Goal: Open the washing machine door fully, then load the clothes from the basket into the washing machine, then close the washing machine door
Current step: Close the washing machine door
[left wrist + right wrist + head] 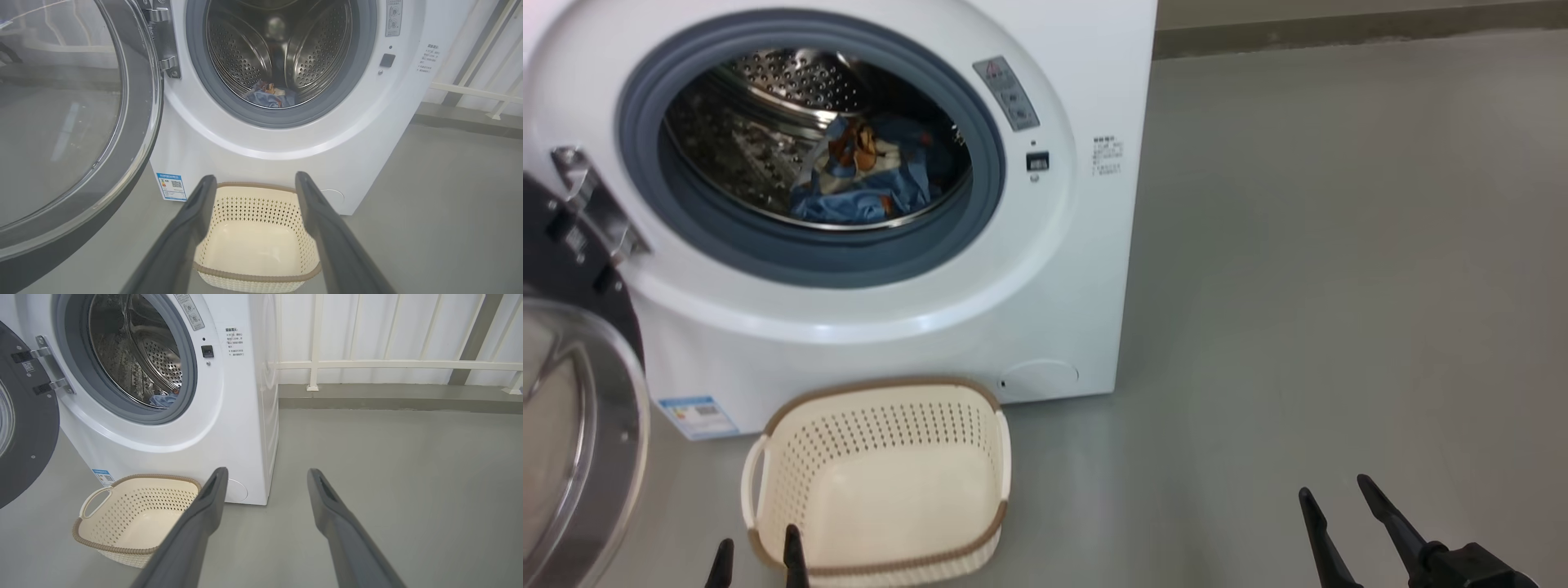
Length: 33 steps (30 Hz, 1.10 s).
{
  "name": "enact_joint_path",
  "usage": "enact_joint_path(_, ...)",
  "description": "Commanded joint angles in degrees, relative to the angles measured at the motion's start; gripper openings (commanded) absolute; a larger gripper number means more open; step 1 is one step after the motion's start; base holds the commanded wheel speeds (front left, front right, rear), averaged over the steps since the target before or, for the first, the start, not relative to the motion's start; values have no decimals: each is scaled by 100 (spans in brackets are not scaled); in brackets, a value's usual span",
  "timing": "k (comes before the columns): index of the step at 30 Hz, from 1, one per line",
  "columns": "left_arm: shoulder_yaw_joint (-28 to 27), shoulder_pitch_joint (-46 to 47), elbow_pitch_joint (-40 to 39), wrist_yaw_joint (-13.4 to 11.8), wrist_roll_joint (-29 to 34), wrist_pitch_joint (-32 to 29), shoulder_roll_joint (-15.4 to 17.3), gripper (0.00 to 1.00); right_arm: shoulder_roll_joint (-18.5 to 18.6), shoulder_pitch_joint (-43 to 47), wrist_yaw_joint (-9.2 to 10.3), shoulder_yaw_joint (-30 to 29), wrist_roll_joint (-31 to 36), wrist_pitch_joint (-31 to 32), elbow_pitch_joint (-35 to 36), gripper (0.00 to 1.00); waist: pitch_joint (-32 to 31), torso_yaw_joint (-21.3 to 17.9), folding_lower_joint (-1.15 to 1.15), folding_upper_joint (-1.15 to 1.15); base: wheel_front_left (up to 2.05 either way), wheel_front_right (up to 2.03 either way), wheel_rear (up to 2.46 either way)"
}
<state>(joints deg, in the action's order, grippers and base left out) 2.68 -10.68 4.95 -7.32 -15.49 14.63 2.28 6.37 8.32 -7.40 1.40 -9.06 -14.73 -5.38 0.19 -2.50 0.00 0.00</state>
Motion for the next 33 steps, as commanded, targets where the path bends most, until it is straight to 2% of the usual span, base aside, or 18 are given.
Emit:
enact_joint_path(1, -167, 100, -178, -24, 1, 37, 60, 100, 78, -114, -9, 125, 45, -27, 134, 100, 4, 5, 0, 0, -206, 206, 0)
enact_joint_path(9, -196, 93, -176, -26, 56, 37, 60, 100, 77, -125, -9, 151, 31, -27, 124, 100, 6, 24, 0, 0, -145, 145, 0)
enact_joint_path(18, -183, 110, -174, -24, 59, 37, 60, 100, 75, -119, -9, 138, 41, -27, 135, 100, 13, 121, 0, 0, -33, 33, 0)
enact_joint_path(33, -241, 103, -295, -28, 130, 37, 60, 100, 159, -298, -9, 241, 62, -27, 177, 100, 26, 901, 0, 0, 0, 0, 0)
